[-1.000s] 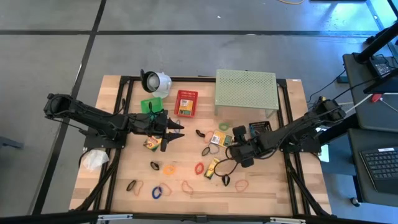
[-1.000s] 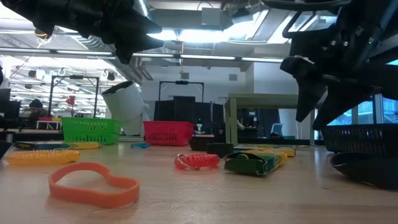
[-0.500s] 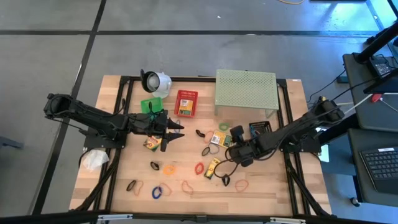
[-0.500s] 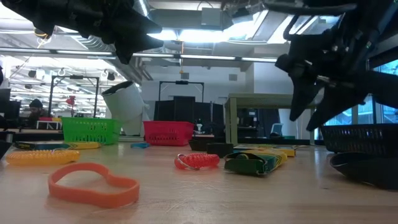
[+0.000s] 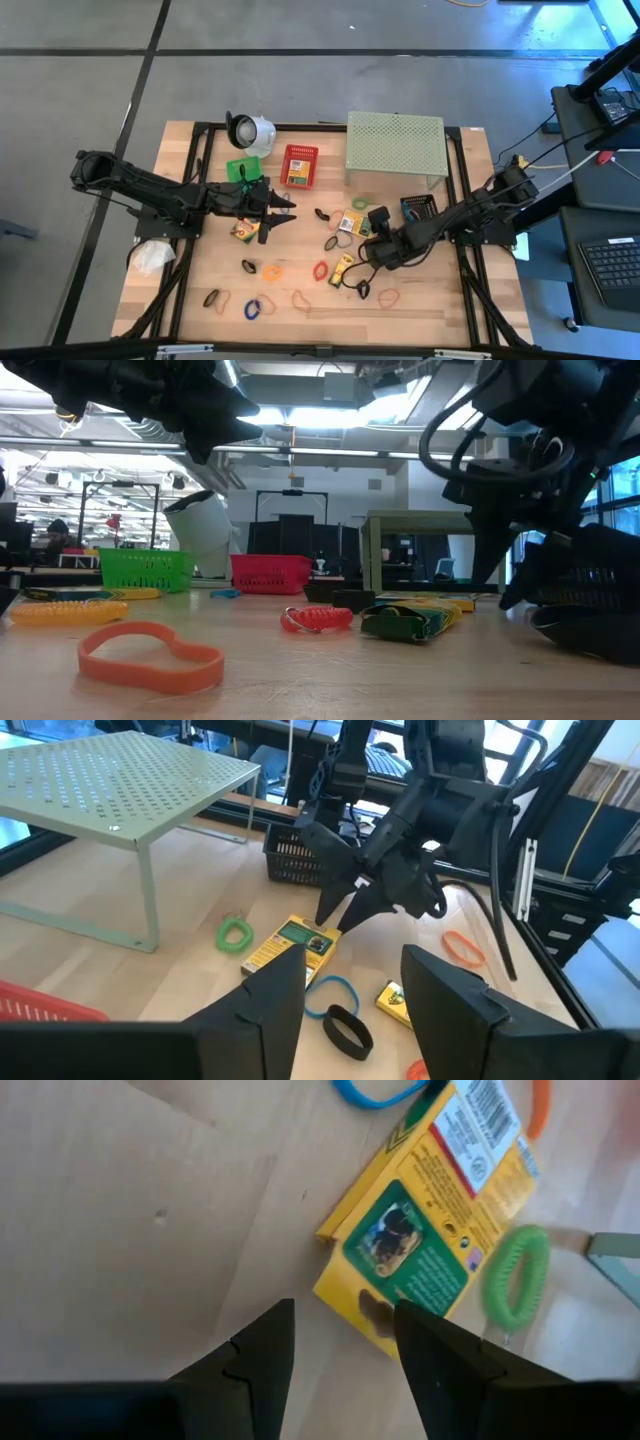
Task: Pick & Place Office Desk Supplies
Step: Put the crayons box into the red basket
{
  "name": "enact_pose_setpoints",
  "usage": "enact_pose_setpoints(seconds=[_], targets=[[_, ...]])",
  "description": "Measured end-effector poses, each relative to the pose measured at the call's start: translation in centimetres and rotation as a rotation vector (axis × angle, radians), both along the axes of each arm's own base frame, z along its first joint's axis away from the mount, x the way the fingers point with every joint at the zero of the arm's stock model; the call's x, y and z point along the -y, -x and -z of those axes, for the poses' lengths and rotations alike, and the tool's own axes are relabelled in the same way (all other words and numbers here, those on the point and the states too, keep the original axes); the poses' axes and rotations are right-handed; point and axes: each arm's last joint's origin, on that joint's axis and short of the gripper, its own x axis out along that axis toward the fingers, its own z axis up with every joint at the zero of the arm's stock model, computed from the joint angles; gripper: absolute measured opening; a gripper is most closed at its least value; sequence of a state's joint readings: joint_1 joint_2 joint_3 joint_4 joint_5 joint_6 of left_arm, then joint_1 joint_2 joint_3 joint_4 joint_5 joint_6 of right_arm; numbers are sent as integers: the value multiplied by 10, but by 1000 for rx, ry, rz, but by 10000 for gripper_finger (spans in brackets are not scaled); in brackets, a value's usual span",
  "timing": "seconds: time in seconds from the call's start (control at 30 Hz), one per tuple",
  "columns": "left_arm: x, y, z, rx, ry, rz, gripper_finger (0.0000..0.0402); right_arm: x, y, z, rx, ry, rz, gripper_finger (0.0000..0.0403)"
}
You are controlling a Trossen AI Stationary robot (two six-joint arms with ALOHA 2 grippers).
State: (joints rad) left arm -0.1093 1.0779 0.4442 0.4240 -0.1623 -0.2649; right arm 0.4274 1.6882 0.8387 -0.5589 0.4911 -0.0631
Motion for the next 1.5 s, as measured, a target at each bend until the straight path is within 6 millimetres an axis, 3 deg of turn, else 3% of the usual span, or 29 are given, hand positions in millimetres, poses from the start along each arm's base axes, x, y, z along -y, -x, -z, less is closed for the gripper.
enact_pose_setpoints(seconds=[0.57,0.73,0.93,1.2,1.5], targets=[[0,0,0,1,1,0,160,2,-6,14,6,95,17,168],[0,0,0,1,-1,0,161,2,-6,15,7,88,17,123],[0,0,0,0,-1,0,160,2,-6,16,18,75,47,18],[0,0,0,0,-1,0,160,3,-6,15,36,74,82,4],[0,0,0,-1,-8,2,160,-6,-23,-20,58,85,164,2]])
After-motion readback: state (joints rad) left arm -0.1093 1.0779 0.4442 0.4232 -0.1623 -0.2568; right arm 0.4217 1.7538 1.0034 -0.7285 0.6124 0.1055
